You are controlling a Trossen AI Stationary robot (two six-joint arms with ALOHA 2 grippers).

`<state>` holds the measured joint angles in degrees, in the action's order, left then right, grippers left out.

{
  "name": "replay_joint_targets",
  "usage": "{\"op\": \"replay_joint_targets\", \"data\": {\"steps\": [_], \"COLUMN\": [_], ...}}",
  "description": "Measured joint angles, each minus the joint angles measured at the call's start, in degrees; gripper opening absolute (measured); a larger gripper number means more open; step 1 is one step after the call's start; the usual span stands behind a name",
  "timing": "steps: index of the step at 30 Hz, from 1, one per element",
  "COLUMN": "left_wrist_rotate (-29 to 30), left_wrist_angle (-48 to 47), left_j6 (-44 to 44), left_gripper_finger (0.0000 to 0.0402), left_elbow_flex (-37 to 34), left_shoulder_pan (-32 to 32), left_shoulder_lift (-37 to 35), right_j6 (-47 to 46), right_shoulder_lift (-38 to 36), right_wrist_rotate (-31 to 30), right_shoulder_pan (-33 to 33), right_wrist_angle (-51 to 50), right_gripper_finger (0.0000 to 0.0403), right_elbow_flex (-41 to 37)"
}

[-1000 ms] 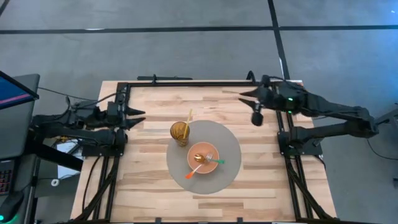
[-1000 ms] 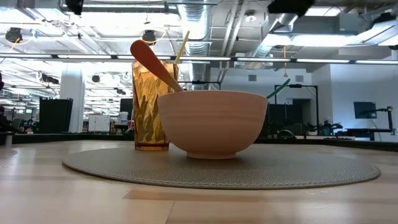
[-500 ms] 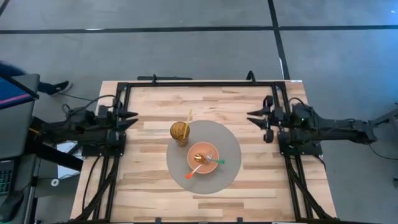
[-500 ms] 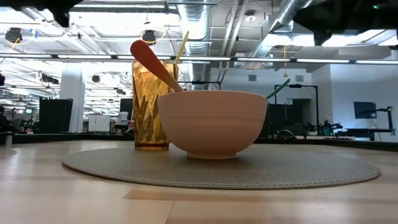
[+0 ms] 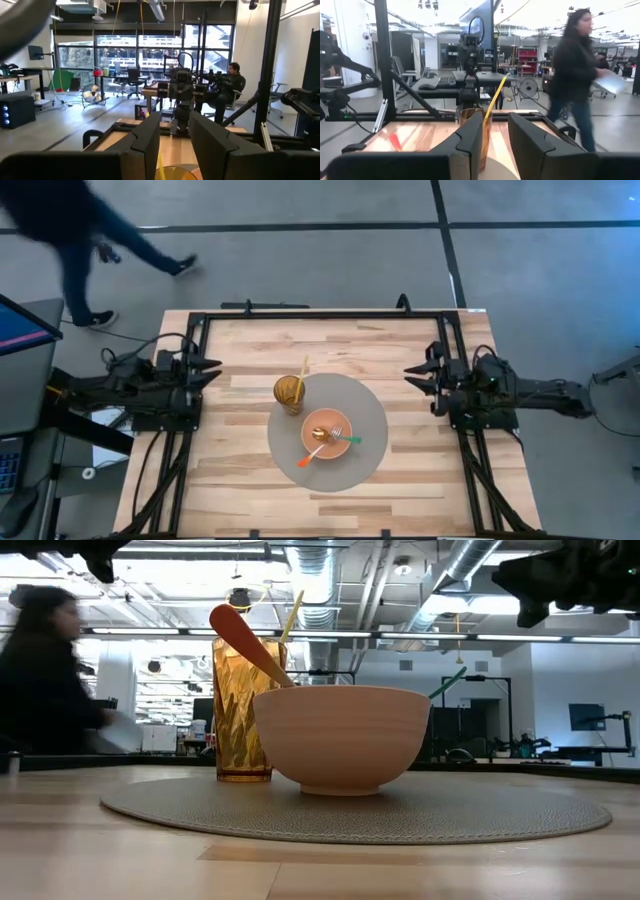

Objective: Pick & Place Utensil
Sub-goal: Return to Home Position

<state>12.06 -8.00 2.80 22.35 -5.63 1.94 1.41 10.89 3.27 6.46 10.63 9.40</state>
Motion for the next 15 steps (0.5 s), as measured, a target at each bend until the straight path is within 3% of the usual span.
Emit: {"op": "replay_joint_targets", "data": {"steps": [15], "left_wrist_rotate": [0.6], "left_wrist_angle": [0.5], "left_j6": [-0.4], "left_gripper_finger": [0.0108], "left_elbow_flex": [-4.4], "left_shoulder_pan": [0.0], "left_shoulder_lift": [-1.9], "right_j6": [-1.5], "right_shoulder_lift": [-5.1], "right_wrist_rotate": [-0.1], "right_shoulder_pan": [-0.1], "right_wrist_angle": [-7.4], "right_gripper_finger": [0.0087], "right_elbow_flex": [-0.4]}}
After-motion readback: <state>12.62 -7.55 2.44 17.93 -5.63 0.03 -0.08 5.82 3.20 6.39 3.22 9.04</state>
